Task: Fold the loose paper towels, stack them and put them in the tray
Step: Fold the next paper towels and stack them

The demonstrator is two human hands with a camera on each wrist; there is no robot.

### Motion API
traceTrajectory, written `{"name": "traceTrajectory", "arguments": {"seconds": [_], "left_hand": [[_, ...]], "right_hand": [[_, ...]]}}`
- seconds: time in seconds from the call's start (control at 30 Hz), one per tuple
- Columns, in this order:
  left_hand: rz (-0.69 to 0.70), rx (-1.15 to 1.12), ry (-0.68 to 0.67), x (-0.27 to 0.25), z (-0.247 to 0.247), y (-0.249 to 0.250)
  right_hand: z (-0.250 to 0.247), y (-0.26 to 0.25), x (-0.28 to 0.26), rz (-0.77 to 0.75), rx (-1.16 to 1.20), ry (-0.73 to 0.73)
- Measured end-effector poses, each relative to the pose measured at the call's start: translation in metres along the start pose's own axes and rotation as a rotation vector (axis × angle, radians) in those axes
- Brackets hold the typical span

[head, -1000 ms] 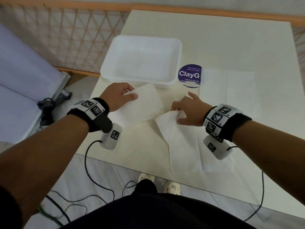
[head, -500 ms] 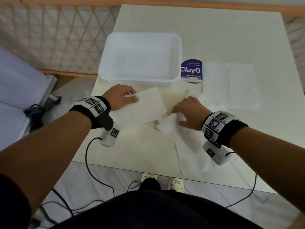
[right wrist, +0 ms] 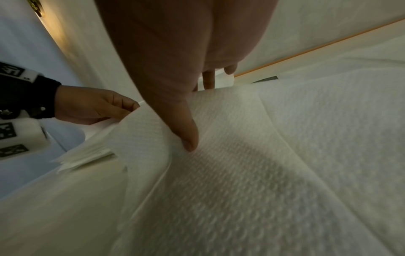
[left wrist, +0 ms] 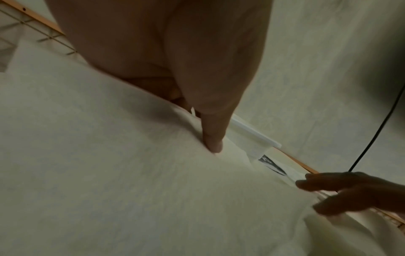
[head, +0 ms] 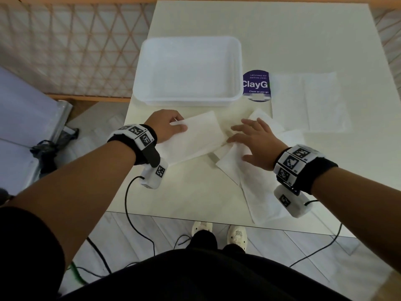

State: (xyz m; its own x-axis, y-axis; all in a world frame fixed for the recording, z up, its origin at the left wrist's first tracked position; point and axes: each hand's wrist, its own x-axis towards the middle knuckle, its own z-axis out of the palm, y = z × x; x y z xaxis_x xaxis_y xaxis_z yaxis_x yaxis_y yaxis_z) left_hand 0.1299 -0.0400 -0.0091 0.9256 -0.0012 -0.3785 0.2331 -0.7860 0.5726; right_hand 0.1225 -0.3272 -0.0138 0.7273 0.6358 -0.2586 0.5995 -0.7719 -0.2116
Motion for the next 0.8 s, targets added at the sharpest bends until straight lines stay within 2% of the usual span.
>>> {"name": "traceTrajectory", "arguments": {"seconds": [0.17,0.27,0.47,0.7,0.8], "left_hand": [[-0.016,0.006,0.084,0.001,0.009,-0.005],[0.021,0.056,0.123,0.0,0.011,-0.007],[-0.012,0.246,0.041,-0.001,0.017,-0.009],[-0.014,0.333,0.063,-0.002,0.022,-0.007],[0.013,0.402,0.081,-0.004,0.019,0.0]], "right_hand": [[0.001,0.0,-0.007,0.051,0.064,0.066],[0.002,0.001,-0.012,0.066,0.094,0.089],[0.005,0.0,-0.02,0.143,0.07,0.053],[0.014,0.0,-0.025,0.213,0.139,-0.069],[0.014,0.001,-0.026,0.217,0.161,-0.072]]}}
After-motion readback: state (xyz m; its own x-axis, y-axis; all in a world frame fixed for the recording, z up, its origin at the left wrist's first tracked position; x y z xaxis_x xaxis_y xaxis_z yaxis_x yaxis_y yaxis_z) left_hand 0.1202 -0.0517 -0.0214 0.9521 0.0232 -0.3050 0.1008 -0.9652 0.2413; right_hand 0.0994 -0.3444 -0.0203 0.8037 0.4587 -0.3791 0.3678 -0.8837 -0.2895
